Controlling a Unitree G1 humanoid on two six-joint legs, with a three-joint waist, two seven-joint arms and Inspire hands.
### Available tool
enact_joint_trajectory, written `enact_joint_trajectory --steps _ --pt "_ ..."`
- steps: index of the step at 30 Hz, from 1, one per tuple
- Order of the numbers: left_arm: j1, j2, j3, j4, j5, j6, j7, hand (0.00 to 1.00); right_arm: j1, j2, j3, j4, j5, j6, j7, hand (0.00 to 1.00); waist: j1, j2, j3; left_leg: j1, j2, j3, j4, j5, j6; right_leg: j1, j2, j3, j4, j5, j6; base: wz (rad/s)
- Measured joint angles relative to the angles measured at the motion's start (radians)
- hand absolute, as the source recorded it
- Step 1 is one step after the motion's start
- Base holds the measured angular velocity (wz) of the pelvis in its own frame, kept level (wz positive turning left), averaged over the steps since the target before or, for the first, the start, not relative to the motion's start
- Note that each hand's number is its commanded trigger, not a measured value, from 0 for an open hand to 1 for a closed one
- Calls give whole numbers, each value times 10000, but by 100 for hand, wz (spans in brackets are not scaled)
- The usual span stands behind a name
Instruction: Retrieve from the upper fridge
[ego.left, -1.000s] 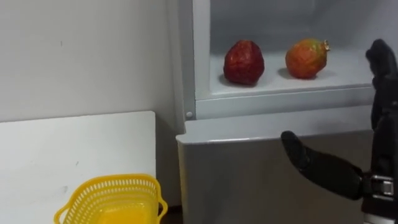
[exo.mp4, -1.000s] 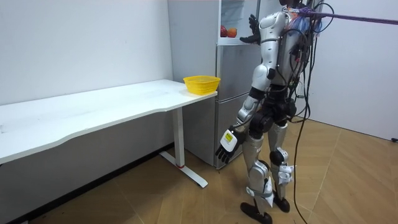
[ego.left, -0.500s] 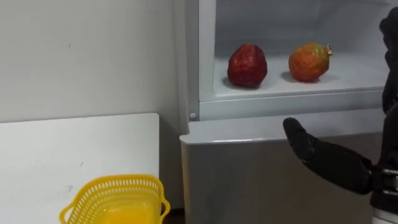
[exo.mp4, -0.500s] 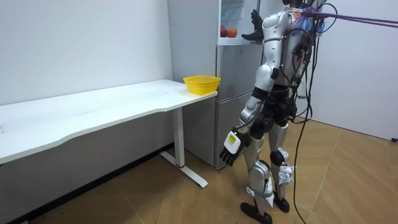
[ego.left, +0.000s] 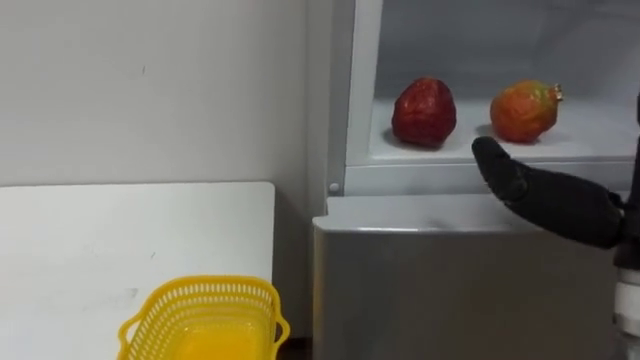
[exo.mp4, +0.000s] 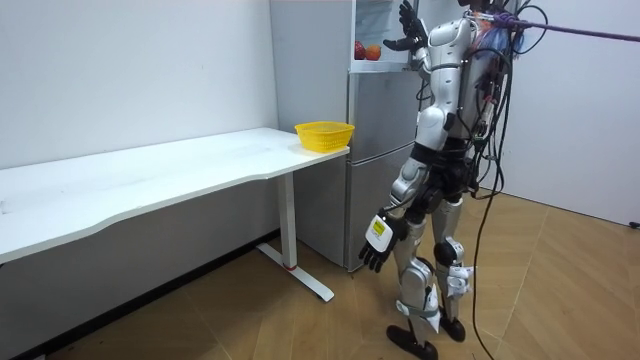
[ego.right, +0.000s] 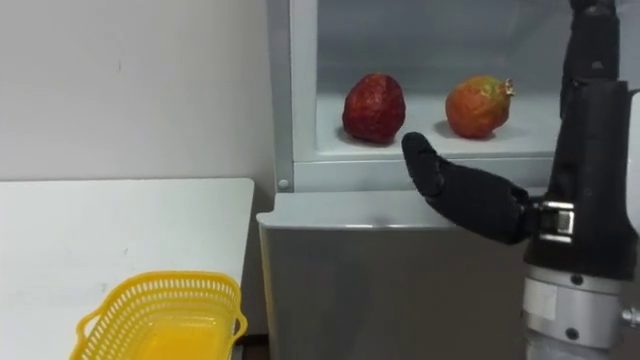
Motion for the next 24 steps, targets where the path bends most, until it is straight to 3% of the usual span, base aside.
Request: enact_joint_trajectory --steps 8,17,21,24 --pt "-16 -76 23 10 822 550 -35 0 -967 -403 -134 390 688 428 80 0 81 -81 -44 -82 8 -148 66 2 -7 39 -3 -269 5 3 -4 6" --pt "-359 -73 48 -4 858 680 -43 0 -1175 -405 -105 805 1462 738 539 0 293 -168 -1 -35 2 -164 99 6 -11 100 -13 -290 1 3 -3 0" --pt "-422 -73 71 -57 873 783 -98 0 -1390 -404 -92 1181 1641 745 815 0 317 -152 4 -38 4 -159 111 6 -11 104 -17 -314 1 3 -3 0" --pt "-415 -70 72 -150 885 783 -160 0 -1694 -403 -60 1611 1637 958 1152 0 374 -108 4 -33 3 -157 101 6 -11 115 -14 -304 2 3 -3 0"
